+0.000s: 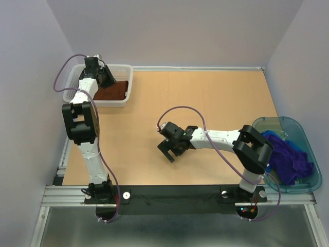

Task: Fold and stack the towels
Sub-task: Neatly place the folded towel into the bin, then grab crumpled towel

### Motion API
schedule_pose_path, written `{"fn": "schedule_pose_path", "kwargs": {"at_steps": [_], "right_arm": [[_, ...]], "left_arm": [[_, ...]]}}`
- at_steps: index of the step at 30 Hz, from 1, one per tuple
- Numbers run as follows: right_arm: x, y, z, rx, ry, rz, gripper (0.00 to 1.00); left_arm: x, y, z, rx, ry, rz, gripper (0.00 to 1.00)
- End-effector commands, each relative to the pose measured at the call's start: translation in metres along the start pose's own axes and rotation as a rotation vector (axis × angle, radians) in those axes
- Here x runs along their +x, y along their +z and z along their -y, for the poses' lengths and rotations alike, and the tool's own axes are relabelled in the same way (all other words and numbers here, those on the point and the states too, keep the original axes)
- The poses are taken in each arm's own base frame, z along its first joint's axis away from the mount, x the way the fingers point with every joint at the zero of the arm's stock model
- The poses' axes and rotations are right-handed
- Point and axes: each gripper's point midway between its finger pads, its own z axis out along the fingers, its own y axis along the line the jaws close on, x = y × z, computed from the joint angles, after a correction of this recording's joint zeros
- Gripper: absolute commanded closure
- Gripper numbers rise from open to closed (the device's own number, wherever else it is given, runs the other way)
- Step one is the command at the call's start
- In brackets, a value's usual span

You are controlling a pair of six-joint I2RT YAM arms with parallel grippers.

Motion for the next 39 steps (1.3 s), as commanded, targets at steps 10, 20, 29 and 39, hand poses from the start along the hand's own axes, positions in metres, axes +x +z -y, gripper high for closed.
{"fn": "schedule_pose_path", "kwargs": {"at_steps": [10, 20, 29, 39], "right_arm": [[-0.05, -0.047, 0.086, 0.238, 0.228, 0.207, 0.01], [-0.019, -0.169, 0.261, 0.651, 0.649, 0.347, 0.02], [0.099, -0.237, 0.347, 0.905, 1.076, 0.281, 0.03], [0.191, -0.2, 0.363, 0.914, 1.488, 0.2, 0.16]], "left_arm": [[-0.024, -0.06, 0.024, -0.094, 0.119, 0.115, 0.61], [0.035, -0.166, 0.078, -0.059, 0.282, 0.213, 0.57], [0.15, -0.196, 0.115, 0.174, 0.423, 0.152, 0.53], [0.197, -0.191, 0.113, 0.247, 0.49, 0.145, 0.4]]}}
